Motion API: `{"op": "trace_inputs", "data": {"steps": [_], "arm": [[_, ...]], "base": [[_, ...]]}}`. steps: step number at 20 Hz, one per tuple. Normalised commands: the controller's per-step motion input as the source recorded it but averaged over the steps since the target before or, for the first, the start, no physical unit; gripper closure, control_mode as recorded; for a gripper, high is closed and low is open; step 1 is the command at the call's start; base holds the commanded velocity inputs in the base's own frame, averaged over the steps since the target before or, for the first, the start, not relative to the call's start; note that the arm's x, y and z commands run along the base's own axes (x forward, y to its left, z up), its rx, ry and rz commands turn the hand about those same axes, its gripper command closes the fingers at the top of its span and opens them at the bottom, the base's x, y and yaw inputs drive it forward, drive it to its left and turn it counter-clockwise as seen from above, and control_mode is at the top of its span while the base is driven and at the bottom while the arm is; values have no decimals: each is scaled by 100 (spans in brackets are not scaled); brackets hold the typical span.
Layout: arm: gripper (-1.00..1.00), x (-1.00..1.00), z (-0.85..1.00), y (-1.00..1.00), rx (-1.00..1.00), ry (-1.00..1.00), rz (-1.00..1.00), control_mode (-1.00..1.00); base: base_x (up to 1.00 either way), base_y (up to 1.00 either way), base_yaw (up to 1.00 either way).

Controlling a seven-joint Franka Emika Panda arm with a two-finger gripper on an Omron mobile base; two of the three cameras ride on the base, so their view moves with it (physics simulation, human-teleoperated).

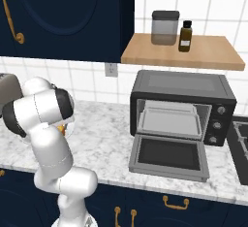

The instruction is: Pick up the kebab skewer and baguette bread, and place them inside the toaster oven. Close the toaster oven door and start by setting the timer.

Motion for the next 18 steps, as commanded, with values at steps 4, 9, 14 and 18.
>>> {"op": "trace_inputs", "data": {"steps": [4, 9, 14, 18], "arm": [[100, -44, 47, -27, 0, -1, 1, -100], [100, -71, 100, -89, 8, -10, 1, -100], [100, -46, 80, -100, 8, -11, 0, -100], [100, -27, 64, -100, 5, 0, 0, -100]], "base": [[0, 0, 0], [0, 0, 0], [0, 0, 0], [0, 0, 0]]}}
